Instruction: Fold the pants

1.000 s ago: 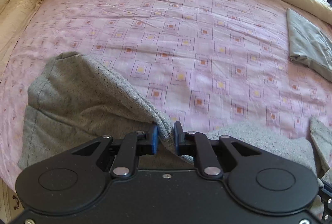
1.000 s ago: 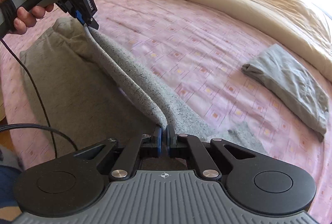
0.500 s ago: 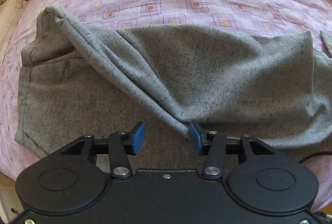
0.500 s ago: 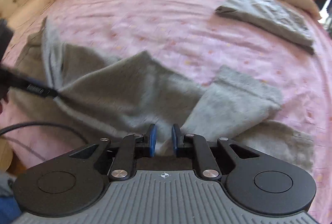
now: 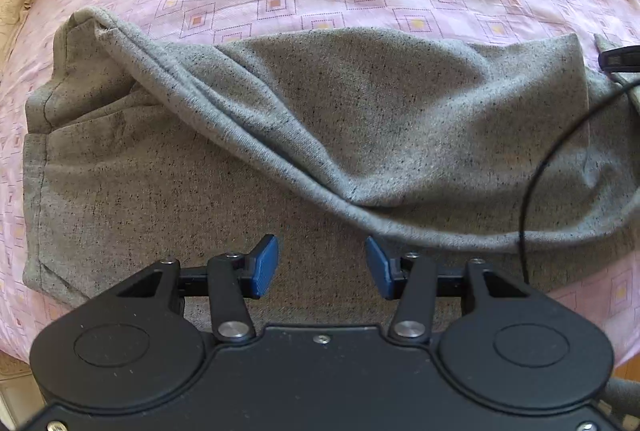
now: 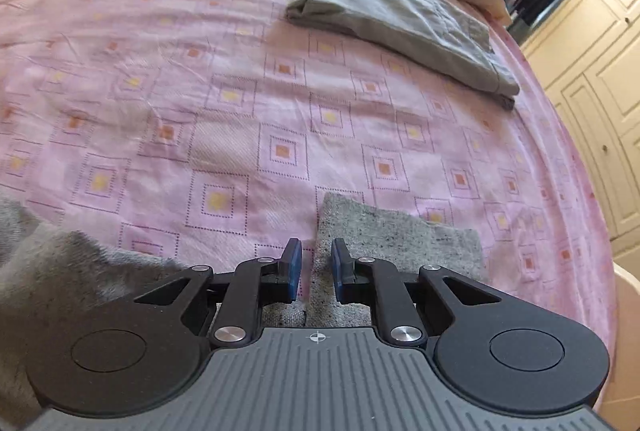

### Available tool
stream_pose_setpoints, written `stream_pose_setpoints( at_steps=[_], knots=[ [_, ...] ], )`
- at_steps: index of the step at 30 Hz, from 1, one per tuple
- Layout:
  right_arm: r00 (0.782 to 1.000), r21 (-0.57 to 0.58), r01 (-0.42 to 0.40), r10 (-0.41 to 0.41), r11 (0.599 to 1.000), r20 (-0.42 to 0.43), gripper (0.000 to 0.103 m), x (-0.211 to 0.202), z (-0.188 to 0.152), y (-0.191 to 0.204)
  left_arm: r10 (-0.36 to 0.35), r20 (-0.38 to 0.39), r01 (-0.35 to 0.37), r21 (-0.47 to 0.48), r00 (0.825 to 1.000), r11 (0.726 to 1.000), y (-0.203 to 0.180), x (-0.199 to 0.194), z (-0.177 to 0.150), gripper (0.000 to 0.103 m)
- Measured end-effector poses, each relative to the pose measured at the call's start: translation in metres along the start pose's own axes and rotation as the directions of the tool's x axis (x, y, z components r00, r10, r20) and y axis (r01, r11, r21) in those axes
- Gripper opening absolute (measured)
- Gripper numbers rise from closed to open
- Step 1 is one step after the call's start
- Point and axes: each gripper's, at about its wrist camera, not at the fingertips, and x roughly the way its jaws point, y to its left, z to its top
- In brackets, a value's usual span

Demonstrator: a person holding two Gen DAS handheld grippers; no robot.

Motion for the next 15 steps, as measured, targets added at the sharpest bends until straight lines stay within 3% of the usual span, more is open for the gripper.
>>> stream_pose_setpoints(
  at_steps=[2,6,10,15],
  knots=[
    [0.996,-0.031,0.09,-0.09,0.995,-0.019,0.016,0.01,-0.002,0.01,-0.004,0.0,0.004,0.001,1.0,1.0,0.006,0.0,0.0,0.056],
    [0.985,-0.094,0.174,-0.174,0.98,0.007,0.017,0.012,-0.007,0.021,-0.004,0.017,0.004,0.002,1.0,1.0,0.02,-0.003,0.0,0.056],
    [0.994,0.018,0.111,-0.111,0.994,-0.003,0.006,0.001,-0.007,-0.001,-0.002,0.04,0.001,0.018,0.999,1.0,0.03,-0.005,0.003,0.056],
    [0.988,0.24,0.027,-0.063,0.97,0.144,0.006,-0.056,-0.001,-0.055,-0.024,0.082,0.021,0.037,0.996,0.999,0.036,-0.011,0.011,0.056]
  ],
)
